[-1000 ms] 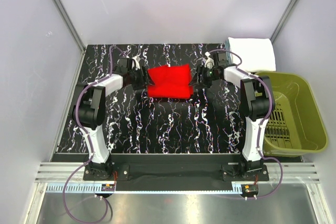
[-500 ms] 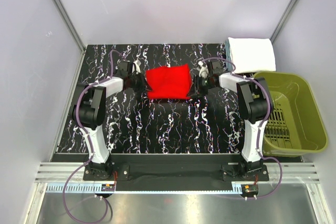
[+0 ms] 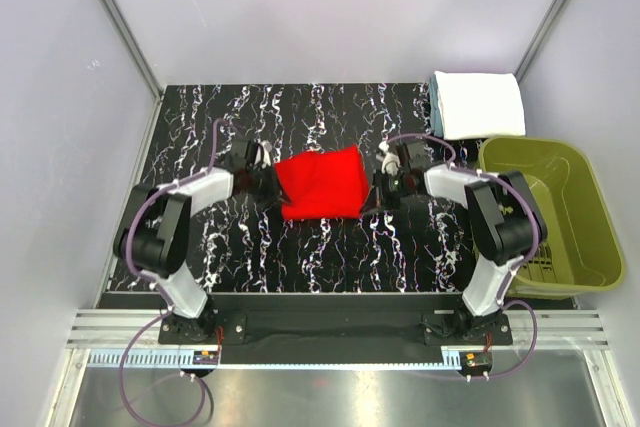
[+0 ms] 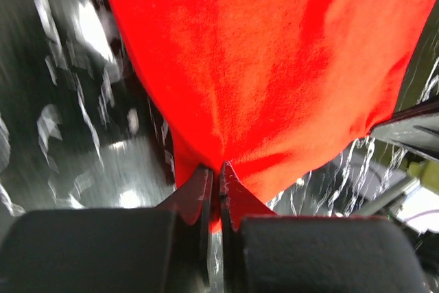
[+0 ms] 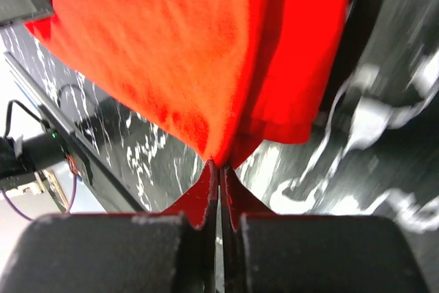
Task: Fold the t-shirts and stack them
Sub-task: Fold the tshirt, then neatly place the folded tshirt to the corner
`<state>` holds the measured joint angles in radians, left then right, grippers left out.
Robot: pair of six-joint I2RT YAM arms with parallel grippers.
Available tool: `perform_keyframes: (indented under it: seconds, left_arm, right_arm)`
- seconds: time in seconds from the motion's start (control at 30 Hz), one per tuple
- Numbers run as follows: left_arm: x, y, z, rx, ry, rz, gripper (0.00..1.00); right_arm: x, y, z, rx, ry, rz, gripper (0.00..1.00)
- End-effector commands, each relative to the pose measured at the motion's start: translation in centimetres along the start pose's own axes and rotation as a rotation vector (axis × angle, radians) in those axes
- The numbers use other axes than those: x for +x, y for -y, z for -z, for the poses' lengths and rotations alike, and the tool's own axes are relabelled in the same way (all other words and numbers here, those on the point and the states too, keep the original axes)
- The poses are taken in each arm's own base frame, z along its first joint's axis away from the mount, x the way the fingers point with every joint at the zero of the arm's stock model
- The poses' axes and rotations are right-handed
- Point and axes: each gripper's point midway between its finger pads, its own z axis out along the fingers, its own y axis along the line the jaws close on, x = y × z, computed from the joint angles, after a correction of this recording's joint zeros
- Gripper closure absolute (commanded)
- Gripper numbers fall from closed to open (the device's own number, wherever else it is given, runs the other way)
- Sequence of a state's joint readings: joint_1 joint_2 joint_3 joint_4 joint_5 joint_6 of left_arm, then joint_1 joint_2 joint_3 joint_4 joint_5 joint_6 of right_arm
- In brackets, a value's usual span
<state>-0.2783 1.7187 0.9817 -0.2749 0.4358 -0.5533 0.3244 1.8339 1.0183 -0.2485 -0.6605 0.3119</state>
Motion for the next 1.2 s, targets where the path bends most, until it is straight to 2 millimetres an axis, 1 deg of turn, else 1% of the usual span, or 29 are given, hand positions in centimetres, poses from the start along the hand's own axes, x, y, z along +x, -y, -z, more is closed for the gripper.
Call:
perform_keyframes:
  seconds: [0.0,0.03,0.07,0.1,0.13,0.17,0.2,0.23,0.27,0.3,0.33,0.37,0.4,0.43,0.47,0.5,0.53,0.57,0.6,0.63,0.67,0.73,0.8,0.87,0.9,0.93,0.97,1.07,1.17]
  left_arm:
    - [3.1,0.0,1.2,-0.008,-0.020,0.075,0.91]
    - [3.0,0.3,1.4,0.014,-0.002,0.077,0.84]
    - [3.5,0.2,1.4,0.019,-0.009,0.094,0.79]
    - [3.8,-0.1,1.4,0.010,-0.011,0.097,0.73]
    - [4.1,-0.3,1.4,-0.003,-0.027,0.102,0.65]
    - [3.4,0.0,1.6,-0.004,-0.020,0.074,0.58]
    - [2.8,-0.1,1.8,-0.017,-0.017,0.059,0.56]
    - [2.9,-0.6,2.0,-0.051,-0.037,0.053,0.53]
    - [1.0,0.1,2.5,-0.057,-0.001,-0.010,0.47]
    - [-0.4,-1.1,2.7,-0.141,0.049,-0.030,0.43]
    - [-1.6,-1.6,2.8,-0.167,0.084,-0.045,0.43]
    - [-3.0,-1.6,2.9,-0.172,0.128,-0.084,0.43]
    - [-4.1,-2.1,2.8,-0.190,0.179,-0.101,0.43]
    - [-6.1,-1.7,2.7,-0.158,0.255,-0.123,0.43]
    - [-6.7,-1.7,2.6,-0.142,0.279,-0.138,0.42]
    - [-7.4,-1.2,2.6,-0.106,0.293,-0.144,0.41]
    - [-8.4,-1.5,2.3,-0.085,0.316,-0.143,0.41]
    - [-8.9,-1.4,2.3,-0.069,0.317,-0.131,0.41]
    - [-8.8,-1.2,2.0,-0.033,0.294,-0.125,0.41]
    - [-8.9,-1.9,1.5,-0.030,0.278,-0.109,0.41]
    - [-9.3,-1.8,1.4,-0.025,0.271,-0.116,0.41]
    - [-9.3,-2.5,0.9,-0.029,0.246,-0.119,0.41]
    - [-9.7,-2.2,0.7,-0.009,0.235,-0.145,0.41]
    - [-9.8,-2.3,0.1,0.007,0.220,-0.151,0.41]
    - [-9.9,-2.4,-0.1,0.008,0.216,-0.148,0.41]
    - [-9.7,-2.8,-0.7,0.004,0.201,-0.144,0.41]
    - [-9.9,-2.8,-0.9,0.010,0.199,-0.149,0.41]
    - [-9.9,-2.9,-1.8,0.028,0.177,-0.155,0.41]
    - [-10.0,-3.2,-2.3,0.025,0.170,-0.148,0.42]
  right_arm:
    - [2.0,-1.1,0.7,-0.007,0.018,-0.008,1.00]
    - [2.3,-1.1,0.8,-0.010,0.024,-0.007,0.99]
    - [3.3,-1.0,1.0,-0.006,0.020,-0.016,0.94]
    - [3.7,-1.0,1.1,-0.001,0.021,-0.021,0.82]
    - [3.9,-0.9,1.3,0.006,0.020,-0.025,0.79]
    - [3.8,-1.2,1.9,0.012,0.036,-0.014,0.77]
    - [3.4,-1.2,2.3,0.030,0.051,-0.003,0.68]
    - [2.8,-1.9,3.3,0.039,0.066,0.011,0.60]
    - [2.2,-2.3,3.7,0.051,0.079,0.028,0.53]
    - [1.4,-2.0,4.3,0.087,0.099,0.056,0.49]
    - [1.0,-2.0,4.7,0.106,0.097,0.060,0.45]
    - [-1.1,-2.5,5.3,0.106,0.134,0.082,0.44]
    - [-2.1,-2.6,5.4,0.103,0.142,0.107,0.44]
    - [-2.9,-2.7,5.5,0.102,0.146,0.124,0.43]
    - [-4.8,-2.9,5.2,0.100,0.165,0.154,0.43]
    - [-5.9,-2.6,5.1,0.111,0.175,0.195,0.43]
    - [-6.9,-2.6,5.1,0.113,0.180,0.222,0.43]
    - [-8.6,-2.3,4.7,0.117,0.188,0.275,0.42]
    - [-9.6,-1.8,4.6,0.123,0.198,0.288,0.42]
    - [-10.2,-1.4,4.5,0.125,0.192,0.293,0.43]
    - [-11.5,-1.1,3.8,0.107,0.184,0.306,0.44]
    - [-12.6,-0.5,3.7,0.085,0.185,0.305,0.44]
    - [-13.4,-0.4,3.2,0.053,0.186,0.334,0.44]
    - [-14.0,0.2,2.4,0.052,0.178,0.338,0.43]
    - [-14.3,0.5,2.2,0.056,0.172,0.366,0.40]
    - [-14.1,0.7,1.9,0.056,0.148,0.359,0.39]
    - [-14.6,0.9,1.5,0.050,0.144,0.372,0.37]
    - [-15.1,0.8,0.9,0.022,0.146,0.387,0.37]
    - [-15.2,0.0,0.5,-0.036,0.147,0.413,0.39]
